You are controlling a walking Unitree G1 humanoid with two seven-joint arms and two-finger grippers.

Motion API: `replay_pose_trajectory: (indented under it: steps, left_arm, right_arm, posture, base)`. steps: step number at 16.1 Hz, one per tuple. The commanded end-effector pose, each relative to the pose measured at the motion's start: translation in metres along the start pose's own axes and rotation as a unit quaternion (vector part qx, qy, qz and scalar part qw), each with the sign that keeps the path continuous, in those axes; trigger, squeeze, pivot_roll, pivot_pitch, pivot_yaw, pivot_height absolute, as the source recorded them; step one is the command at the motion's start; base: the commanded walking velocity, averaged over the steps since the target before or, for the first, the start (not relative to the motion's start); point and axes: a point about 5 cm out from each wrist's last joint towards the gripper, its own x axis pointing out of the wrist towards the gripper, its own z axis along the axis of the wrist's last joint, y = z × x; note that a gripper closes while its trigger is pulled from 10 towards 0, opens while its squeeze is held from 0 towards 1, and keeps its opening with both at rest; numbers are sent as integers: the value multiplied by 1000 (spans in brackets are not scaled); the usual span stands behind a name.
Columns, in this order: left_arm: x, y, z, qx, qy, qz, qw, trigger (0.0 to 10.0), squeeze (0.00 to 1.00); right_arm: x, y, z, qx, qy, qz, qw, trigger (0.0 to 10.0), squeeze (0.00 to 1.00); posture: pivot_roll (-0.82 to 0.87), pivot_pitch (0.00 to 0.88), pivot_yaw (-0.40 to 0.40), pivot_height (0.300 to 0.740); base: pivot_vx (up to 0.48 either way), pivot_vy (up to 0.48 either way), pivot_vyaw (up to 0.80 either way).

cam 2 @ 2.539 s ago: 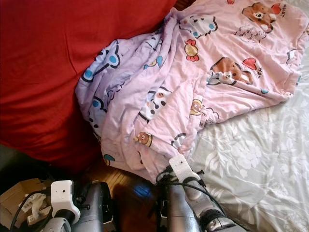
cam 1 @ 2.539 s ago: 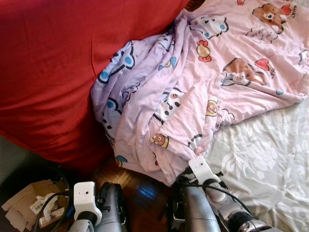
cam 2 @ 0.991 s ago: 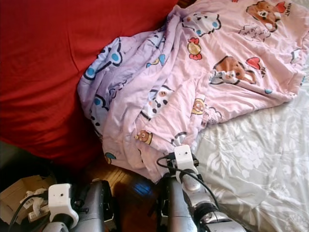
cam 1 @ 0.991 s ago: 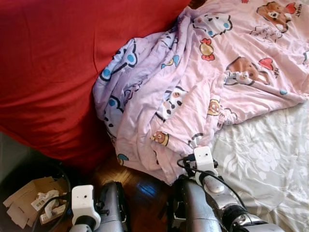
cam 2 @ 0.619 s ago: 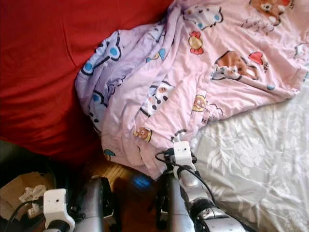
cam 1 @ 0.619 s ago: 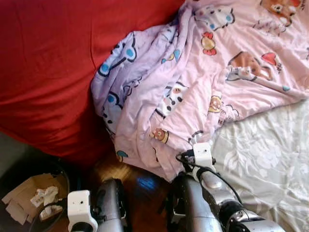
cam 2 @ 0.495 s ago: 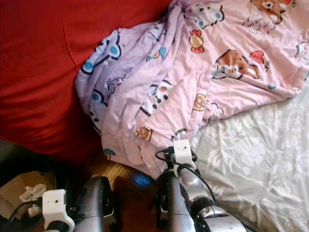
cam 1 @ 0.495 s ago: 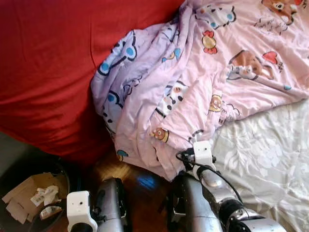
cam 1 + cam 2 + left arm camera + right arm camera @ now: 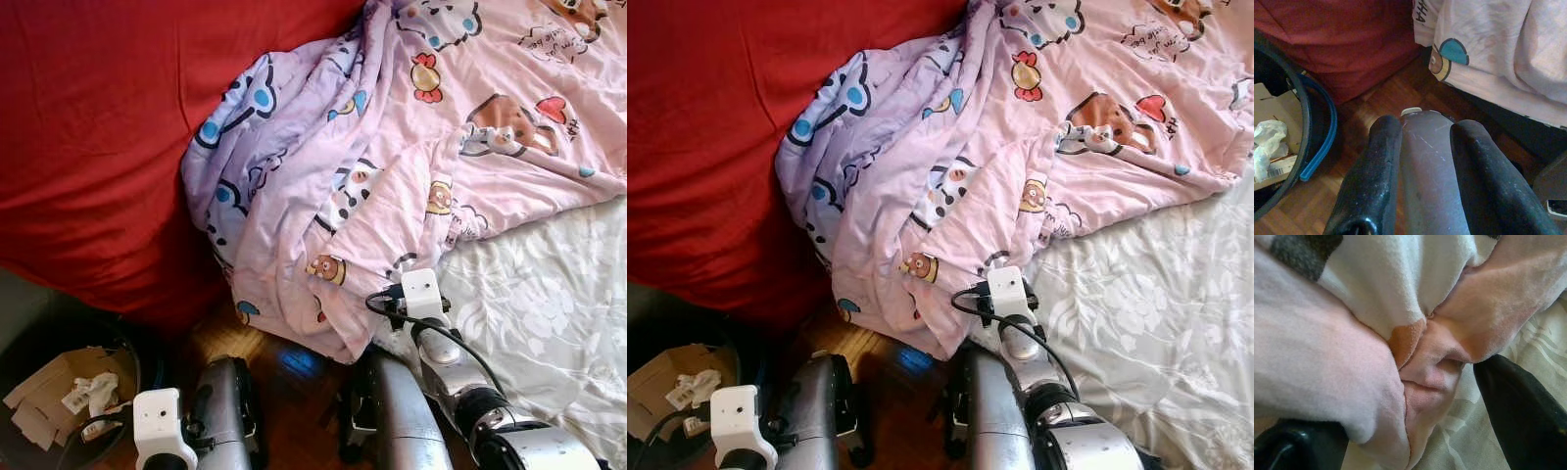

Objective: Clean up the room

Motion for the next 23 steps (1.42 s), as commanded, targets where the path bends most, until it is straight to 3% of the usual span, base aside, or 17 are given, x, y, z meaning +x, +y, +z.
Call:
replay_pose_trajectory:
  steps: [1,8,13,18,23]
  left_arm:
    - [-7,0,-15,0,38,4,999,10000,0]
    - [-6,1,-18,1,44,4,999,10000,0]
    - [5,-2,-16,-3,40,0,999,10000,0]
    - [28,-5,-15,-5,39,-5,999,10000,0]
    - [58,-3,-10,-1,33,-7,999,10000,0]
  right_arm:
    - [-3,-3,-12,-9,22,-8,1000,0,0]
    - [-7,11,-18,-3,31,10,999,0,0]
    - [-5,5,-16,-3,30,7,1000,0,0]
    - [-4,-9,-17,7,31,-13,999,0,0]
    - [-4,-22,-16,23,20,-16,999,0,0]
  posture:
    - [72,456,-91,630]
    - [81,436,-85,630]
    - [73,395,-90,630]
    - [67,326,-98,630]
    - [27,185,-97,630]
  base:
    - [0,0,0]
    - [0,0,0]
    - [0,0,0]
    - [0,0,0]
    - [0,0,0]
